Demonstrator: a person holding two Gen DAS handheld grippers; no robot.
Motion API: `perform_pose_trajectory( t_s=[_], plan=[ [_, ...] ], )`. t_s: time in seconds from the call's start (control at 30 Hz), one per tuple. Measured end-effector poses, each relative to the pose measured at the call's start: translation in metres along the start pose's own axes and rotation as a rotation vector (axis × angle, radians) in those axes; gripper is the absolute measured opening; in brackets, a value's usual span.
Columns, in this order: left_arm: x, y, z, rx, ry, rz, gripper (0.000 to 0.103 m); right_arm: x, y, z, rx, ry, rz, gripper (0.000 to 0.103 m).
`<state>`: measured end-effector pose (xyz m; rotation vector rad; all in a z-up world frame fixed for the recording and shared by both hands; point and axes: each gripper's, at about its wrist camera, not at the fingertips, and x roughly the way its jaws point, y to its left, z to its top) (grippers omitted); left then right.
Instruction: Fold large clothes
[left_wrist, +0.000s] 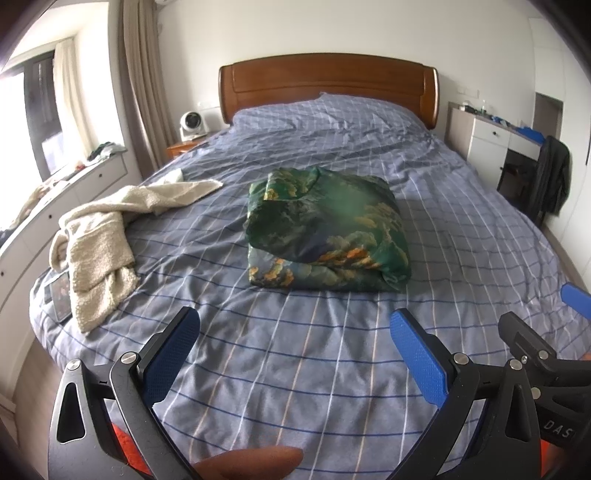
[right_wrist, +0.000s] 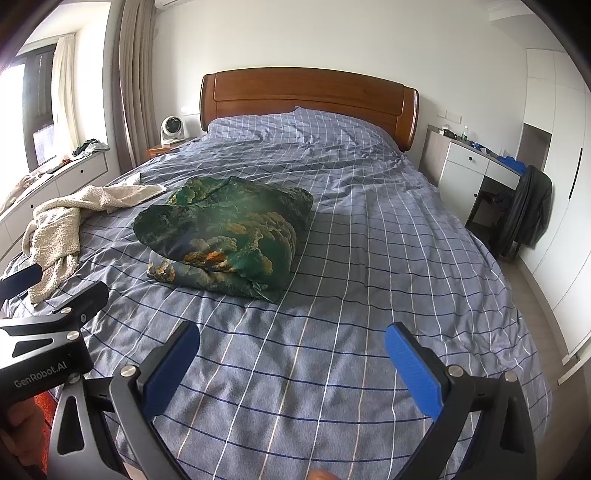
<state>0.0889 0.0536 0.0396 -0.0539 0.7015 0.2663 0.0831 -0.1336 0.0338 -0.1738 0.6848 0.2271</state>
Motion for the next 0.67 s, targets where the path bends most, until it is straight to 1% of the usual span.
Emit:
perform_pose_trajectory(
  t_s=[0.33,0.5,0.67],
  plan=[
    [0.004,-0.0008,-0.0017,0.003,0.013,-0.01,0.102,-0.0006,-0.0009,-0.0005,0.0,0.0,0.0,0.102],
    [0.0026,0.0011,-0.0015,-0.011,0.016,-0.043,0.102,-0.0004,-0.0014,-0.0005,0.001,0.001,0.0,0.102],
    [0.0025,-0.0003,-0.0014,-0.003,0.008,-0.019,0.102,-0.0005,-0.0018,-0.0005,0.0,0.002,0.0,0.102]
  ],
)
